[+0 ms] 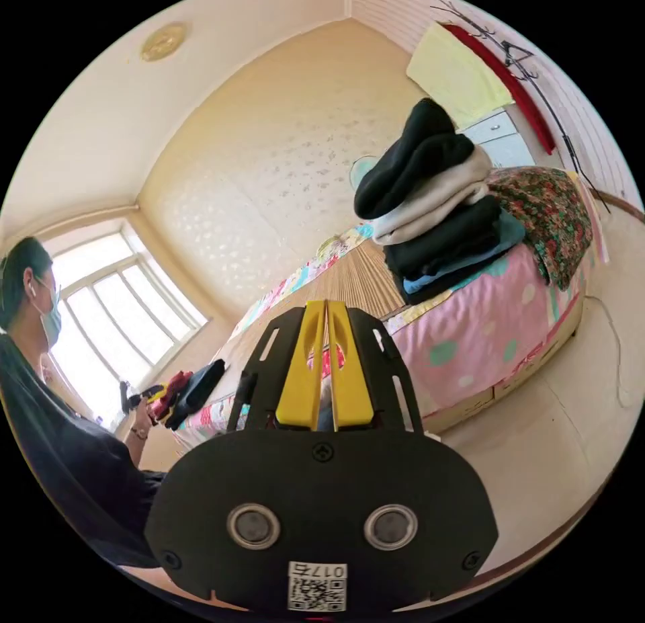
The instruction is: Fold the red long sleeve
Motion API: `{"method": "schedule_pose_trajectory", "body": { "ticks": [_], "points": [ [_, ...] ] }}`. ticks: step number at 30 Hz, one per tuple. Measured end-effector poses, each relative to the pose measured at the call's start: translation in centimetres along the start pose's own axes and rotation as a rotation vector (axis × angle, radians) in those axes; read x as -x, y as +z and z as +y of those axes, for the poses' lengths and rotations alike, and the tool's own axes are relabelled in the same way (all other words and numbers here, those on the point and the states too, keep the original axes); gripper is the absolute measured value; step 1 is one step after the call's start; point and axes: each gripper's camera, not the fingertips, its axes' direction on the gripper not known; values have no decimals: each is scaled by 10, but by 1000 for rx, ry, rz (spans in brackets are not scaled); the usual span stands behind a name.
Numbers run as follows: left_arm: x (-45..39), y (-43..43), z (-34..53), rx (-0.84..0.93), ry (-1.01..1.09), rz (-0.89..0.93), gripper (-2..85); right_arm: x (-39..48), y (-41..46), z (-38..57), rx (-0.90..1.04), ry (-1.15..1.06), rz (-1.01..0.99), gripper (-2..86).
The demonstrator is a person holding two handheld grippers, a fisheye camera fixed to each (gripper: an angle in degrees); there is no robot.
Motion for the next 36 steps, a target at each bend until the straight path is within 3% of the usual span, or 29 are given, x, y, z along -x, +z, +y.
{"method": "schedule_pose_trajectory", "body": {
  "ticks": [2, 6, 8, 10, 12, 15, 19, 22, 25, 29, 33, 36],
  "points": [
    [35, -10, -47, -1, 5, -260, 122, 14, 21, 0, 76, -57, -22, 5],
    [85, 21, -110, 121, -1, -416, 141, 25, 42, -7, 129, -83, -62, 4],
    [106, 75, -129, 364, 12, -489, 120, 30, 51, -10, 125, -96, -63, 3],
    [103, 90, -134, 404, 48, -581, 92, 33, 56, -12, 130, -96, -43, 3],
    [96, 80, -152, 426, -6, -563, 67, 36, 56, -13, 132, -101, -35, 3],
    [64, 21, -201, 230, -61, -401, 57, 37, 43, -13, 115, -91, -43, 3],
    [-7, -35, -265, 23, -9, 110, 54, 11, 28, -9, 41, 13, -58, 3],
    [-82, -54, -274, -77, 157, 452, 55, -1, 33, -9, 44, 66, -128, 3],
    [-156, -65, -243, -120, 389, 585, 56, 0, 44, -17, 91, 48, -151, 4],
    [-203, 5, -160, 74, 448, 764, 57, -6, 57, -34, 171, 36, -213, 9],
    [-221, 110, -58, 369, 431, 708, 52, -15, 69, -51, 251, 16, -217, 21],
    [-226, 161, 27, 553, 381, 834, 51, -15, 94, -67, 372, -17, -199, 42]
  ]
}}
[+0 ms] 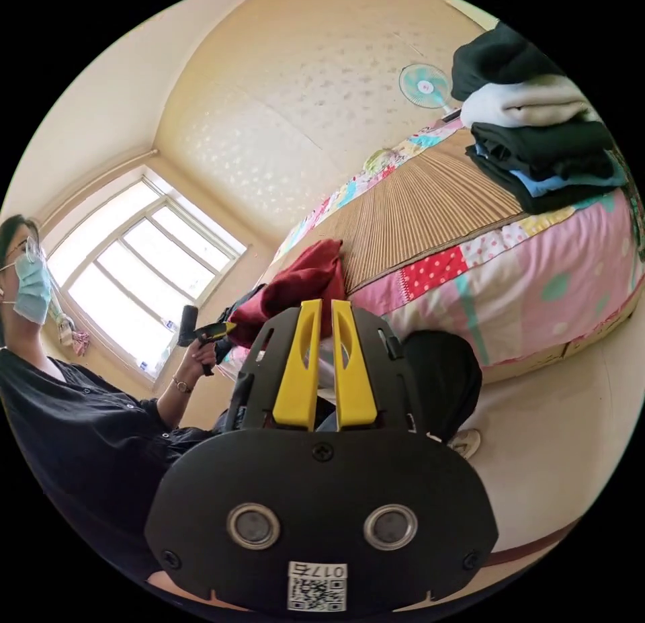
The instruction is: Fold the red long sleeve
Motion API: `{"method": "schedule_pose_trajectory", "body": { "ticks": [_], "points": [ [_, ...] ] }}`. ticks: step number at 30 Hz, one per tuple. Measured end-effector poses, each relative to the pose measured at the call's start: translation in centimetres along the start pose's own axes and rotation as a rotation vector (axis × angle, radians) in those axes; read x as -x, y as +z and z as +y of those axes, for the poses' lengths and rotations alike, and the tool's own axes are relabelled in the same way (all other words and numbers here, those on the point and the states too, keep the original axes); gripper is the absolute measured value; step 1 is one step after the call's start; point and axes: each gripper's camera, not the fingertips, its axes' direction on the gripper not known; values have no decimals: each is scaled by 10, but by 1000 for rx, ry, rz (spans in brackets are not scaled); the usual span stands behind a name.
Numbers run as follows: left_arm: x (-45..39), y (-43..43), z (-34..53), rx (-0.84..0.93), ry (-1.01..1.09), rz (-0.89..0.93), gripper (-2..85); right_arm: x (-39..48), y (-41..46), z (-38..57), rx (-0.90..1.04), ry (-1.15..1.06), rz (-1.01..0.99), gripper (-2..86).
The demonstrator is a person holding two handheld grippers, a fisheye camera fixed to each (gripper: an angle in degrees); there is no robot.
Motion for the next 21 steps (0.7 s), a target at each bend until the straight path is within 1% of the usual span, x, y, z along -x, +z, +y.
{"method": "schedule_pose_trajectory", "body": {
  "ticks": [1, 3, 5, 9, 10, 11, 12, 13, 15, 17, 18, 19, 20, 21],
  "points": [
    [4, 18, 18, 14, -36, -3, 51, -1, 11, -10, 54, -10, -8, 53],
    [4, 28, 40, 13, -63, -84, 52, 0, 29, -24, 126, -36, -44, 75],
    [4, 17, 54, -10, -54, -147, 54, 0, 55, -40, 205, -53, -109, 101],
    [4, -17, 55, -40, -38, -172, 59, -4, 102, -56, 309, -39, -224, 121],
    [2, -29, 53, -62, -26, -185, 60, -7, 119, -59, 347, -21, -198, 124],
    [2, -38, 50, -72, -21, -195, 64, -15, 139, -61, 403, 29, -113, 121],
    [2, -41, 47, -73, -20, -196, 65, -20, 148, -61, 427, 60, -78, 119],
    [2, -47, 42, -71, -24, -193, 73, -29, 159, -61, 456, 111, -49, 91],
    [2, -53, 36, -72, -35, -180, 78, -39, 158, -56, 421, 177, -59, 59],
    [1, -58, 29, -90, -58, -157, 76, -37, 135, -47, 310, 219, -46, 43],
    [2, -59, 27, -99, -72, -151, 68, -31, 127, -45, 279, 197, -57, 42],
    [6, -62, 24, -117, -121, -136, 53, -13, 113, -43, 219, 110, -95, 40],
    [10, -66, 18, -138, -161, -101, 67, 8, 100, -40, 171, 1, -132, 40],
    [12, -68, 15, -147, -163, -72, 73, 17, 95, -39, 158, -46, -146, 40]
  ]
}}
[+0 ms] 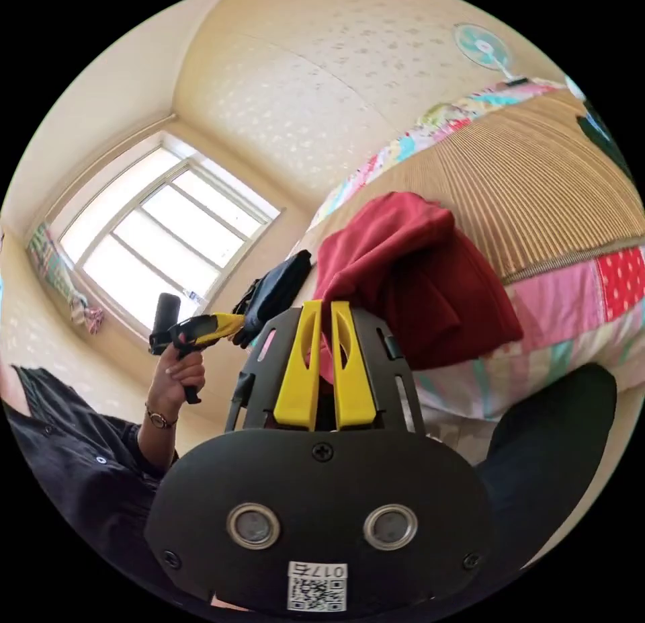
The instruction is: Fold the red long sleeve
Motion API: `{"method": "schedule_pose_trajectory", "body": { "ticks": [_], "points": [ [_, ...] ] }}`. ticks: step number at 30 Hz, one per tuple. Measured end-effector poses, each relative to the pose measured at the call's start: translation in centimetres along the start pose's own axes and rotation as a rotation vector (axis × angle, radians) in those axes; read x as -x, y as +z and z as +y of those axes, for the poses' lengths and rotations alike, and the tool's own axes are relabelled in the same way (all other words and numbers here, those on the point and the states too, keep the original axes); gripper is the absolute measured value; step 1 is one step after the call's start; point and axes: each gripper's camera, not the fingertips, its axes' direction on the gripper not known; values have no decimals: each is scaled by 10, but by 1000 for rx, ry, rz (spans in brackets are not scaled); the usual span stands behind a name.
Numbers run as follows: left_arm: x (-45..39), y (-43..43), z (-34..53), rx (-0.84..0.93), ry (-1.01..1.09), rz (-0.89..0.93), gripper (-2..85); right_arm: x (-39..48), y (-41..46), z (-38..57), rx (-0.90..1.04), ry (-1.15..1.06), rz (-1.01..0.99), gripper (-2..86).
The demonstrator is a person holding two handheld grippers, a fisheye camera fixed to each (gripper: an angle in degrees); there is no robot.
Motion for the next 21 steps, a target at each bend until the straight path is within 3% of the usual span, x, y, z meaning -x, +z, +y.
{"method": "schedule_pose_trajectory", "body": {
  "ticks": [4, 7, 10, 13, 15, 19, 21],
  "points": [
    [-8, 2, -38, 36, 34, 79, 142, 37, -3, 4, 38, -216, -120, 56],
    [-21, 16, -61, 114, 84, -25, 148, 27, 5, 11, 95, -208, -271, 84],
    [-12, 42, -71, 233, 74, -164, 138, 11, 8, 27, 134, -216, -365, 106],
    [8, 52, -64, 275, 67, -158, 69, 3, 5, 45, 199, -252, -398, 116],
    [11, 33, -54, 211, 131, -95, 47, -4, -12, 54, 187, -272, -421, 112],
    [25, -52, -33, -21, 285, 251, 43, -16, -89, 67, 120, -410, -582, 70],
    [29, -100, -22, -123, 376, 353, 42, -19, -126, 73, 67, -458, -546, 67]
  ]
}}
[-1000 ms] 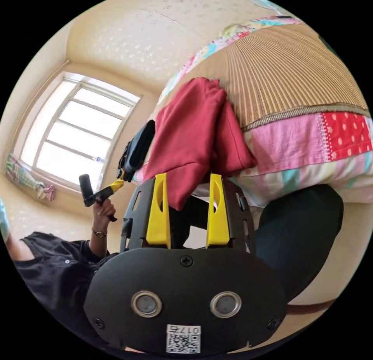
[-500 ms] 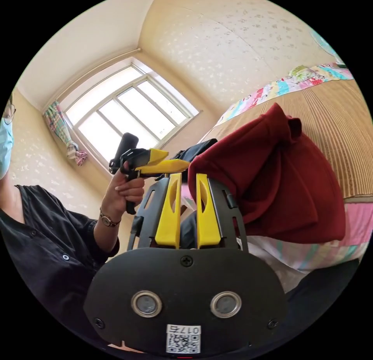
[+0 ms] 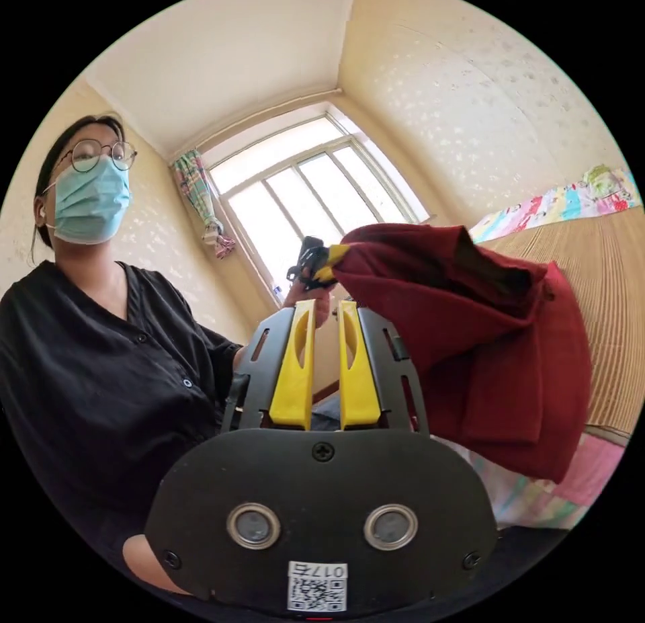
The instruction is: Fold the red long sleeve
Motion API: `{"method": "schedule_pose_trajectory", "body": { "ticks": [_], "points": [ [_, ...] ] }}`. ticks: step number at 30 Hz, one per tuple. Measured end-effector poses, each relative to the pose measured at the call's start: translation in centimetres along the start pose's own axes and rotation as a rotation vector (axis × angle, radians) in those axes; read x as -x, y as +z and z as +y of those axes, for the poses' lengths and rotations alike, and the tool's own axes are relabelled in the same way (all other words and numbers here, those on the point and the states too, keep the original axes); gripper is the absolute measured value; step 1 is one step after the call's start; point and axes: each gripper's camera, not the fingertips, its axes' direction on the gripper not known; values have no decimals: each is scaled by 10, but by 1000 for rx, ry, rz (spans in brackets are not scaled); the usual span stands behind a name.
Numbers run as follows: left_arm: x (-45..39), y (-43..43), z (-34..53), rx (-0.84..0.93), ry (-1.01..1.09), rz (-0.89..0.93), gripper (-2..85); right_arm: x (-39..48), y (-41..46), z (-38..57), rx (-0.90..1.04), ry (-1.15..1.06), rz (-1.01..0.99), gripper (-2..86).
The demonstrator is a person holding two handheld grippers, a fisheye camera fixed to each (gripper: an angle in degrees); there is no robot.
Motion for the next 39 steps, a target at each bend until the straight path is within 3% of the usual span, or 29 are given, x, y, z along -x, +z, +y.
{"method": "schedule_pose_trajectory", "body": {
  "ticks": [7, 14, 19, 25, 28, 33, 37, 39],
  "points": [
    [-55, -144, 17, -317, 348, 259, 42, 32, -54, 49, -58, -8, 350, 76],
    [-28, -186, 36, -584, 486, 884, 41, 39, -22, 82, 6, 12, 372, 103],
    [-9, -185, 43, -698, 455, 1166, 40, 51, 8, 98, 77, -48, 378, 122],
    [-27, -179, 44, -685, 485, 1305, 40, 60, 83, 119, 247, -122, 354, 149],
    [-39, -174, 44, -680, 500, 1366, 40, 51, 124, 128, 245, -73, 506, 164],
    [-55, -168, 37, -651, 517, 1447, 40, 15, 156, 120, 223, 37, 514, 171],
    [-52, -168, 36, -622, 463, 1378, 41, 3, 158, 111, 196, -1, 350, 53],
    [-48, -178, 40, -634, 454, 1332, 40, 12, 153, 108, 148, 11, 407, 47]
  ]
}}
